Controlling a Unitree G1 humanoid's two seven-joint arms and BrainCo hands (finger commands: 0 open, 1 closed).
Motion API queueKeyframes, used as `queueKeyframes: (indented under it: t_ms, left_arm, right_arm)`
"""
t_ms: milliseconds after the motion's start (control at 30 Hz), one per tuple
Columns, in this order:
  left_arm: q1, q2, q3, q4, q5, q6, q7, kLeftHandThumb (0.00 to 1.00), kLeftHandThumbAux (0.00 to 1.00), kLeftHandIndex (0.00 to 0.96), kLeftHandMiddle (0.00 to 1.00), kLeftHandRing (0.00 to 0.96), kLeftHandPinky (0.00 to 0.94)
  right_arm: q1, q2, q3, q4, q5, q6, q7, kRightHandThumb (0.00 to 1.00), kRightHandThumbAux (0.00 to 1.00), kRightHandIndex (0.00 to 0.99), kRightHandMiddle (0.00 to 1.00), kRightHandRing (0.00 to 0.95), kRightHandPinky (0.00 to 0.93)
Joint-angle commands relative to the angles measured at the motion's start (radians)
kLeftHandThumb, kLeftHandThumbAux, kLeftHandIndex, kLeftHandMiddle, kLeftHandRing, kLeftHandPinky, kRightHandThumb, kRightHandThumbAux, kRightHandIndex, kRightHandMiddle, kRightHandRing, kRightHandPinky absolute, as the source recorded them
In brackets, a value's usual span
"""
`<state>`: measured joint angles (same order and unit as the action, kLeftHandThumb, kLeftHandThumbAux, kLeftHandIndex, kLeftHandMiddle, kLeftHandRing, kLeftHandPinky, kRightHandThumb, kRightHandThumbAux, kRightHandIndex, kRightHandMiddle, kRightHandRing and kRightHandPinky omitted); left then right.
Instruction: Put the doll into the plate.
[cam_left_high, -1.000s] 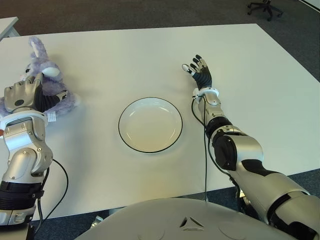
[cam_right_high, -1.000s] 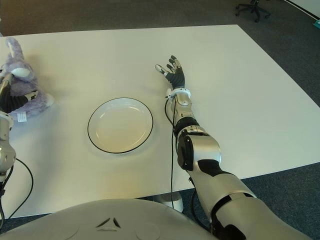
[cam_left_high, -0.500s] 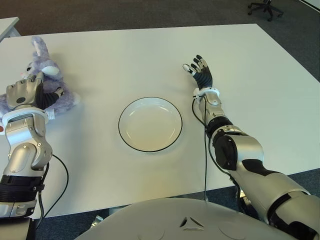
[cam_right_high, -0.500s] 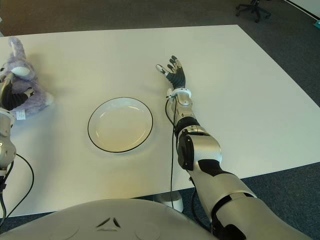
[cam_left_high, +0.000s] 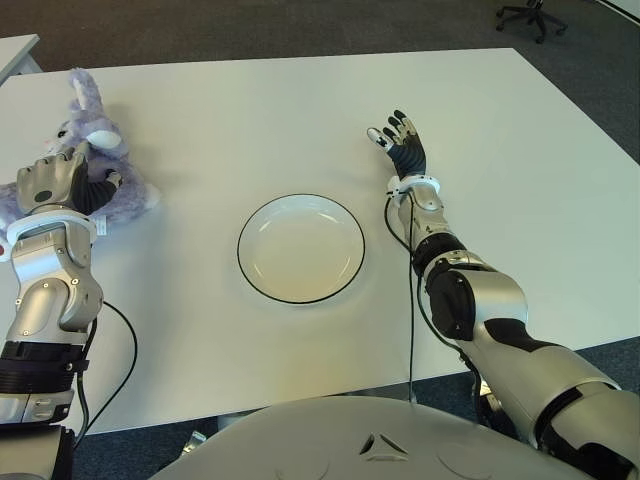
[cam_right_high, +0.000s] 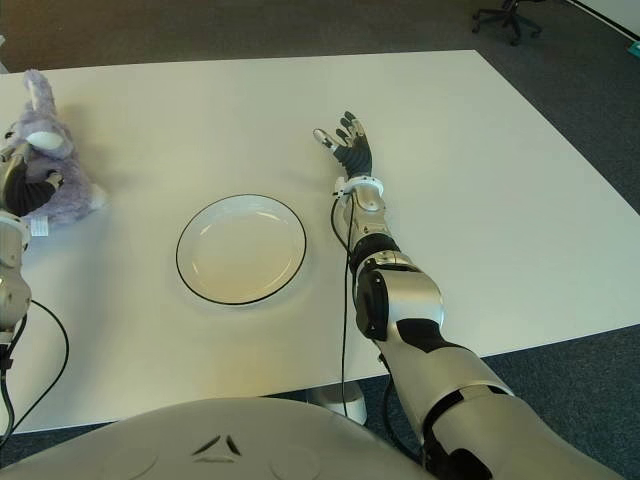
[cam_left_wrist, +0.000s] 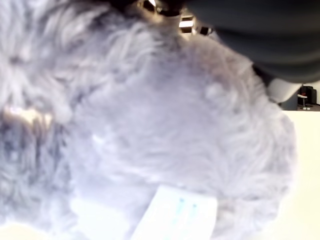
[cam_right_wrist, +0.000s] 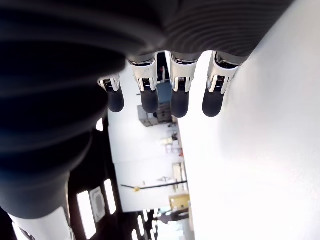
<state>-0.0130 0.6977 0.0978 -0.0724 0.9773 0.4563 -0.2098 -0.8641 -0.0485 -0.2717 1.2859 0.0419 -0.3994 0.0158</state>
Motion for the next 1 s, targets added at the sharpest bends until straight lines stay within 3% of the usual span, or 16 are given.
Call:
queueKeyframes:
  t_ms: [33, 500, 1000]
  left_arm:
    - [0.013, -0.019, -0.018, 0.048, -0.045, 0.013, -0.015, 0.600, 0.309, 0.165, 0.192, 0.190, 0.210]
    - [-0.018, -0.036, -0.035, 0.062, -0.059, 0.113, -0.036, 0.697, 0.329, 0.274, 0.229, 0.201, 0.214]
    - [-0.038, -0.039, -0.058, 0.061, -0.067, 0.186, -0.028, 0.706, 0.342, 0.388, 0.289, 0.245, 0.239]
  right_arm:
    - [0.060, 0.003, -0.005, 0.047, 0.002, 0.071, -0.011, 0.123, 0.765, 0.049, 0.077, 0.079, 0.109]
    - [0.057, 0.004, -0.009, 0.046, 0.007, 0.068, -0.011, 0.125, 0.764, 0.044, 0.072, 0.075, 0.112]
    - [0.055, 0.004, -0.010, 0.046, 0.005, 0.069, -0.011, 0.130, 0.755, 0.048, 0.072, 0.075, 0.106]
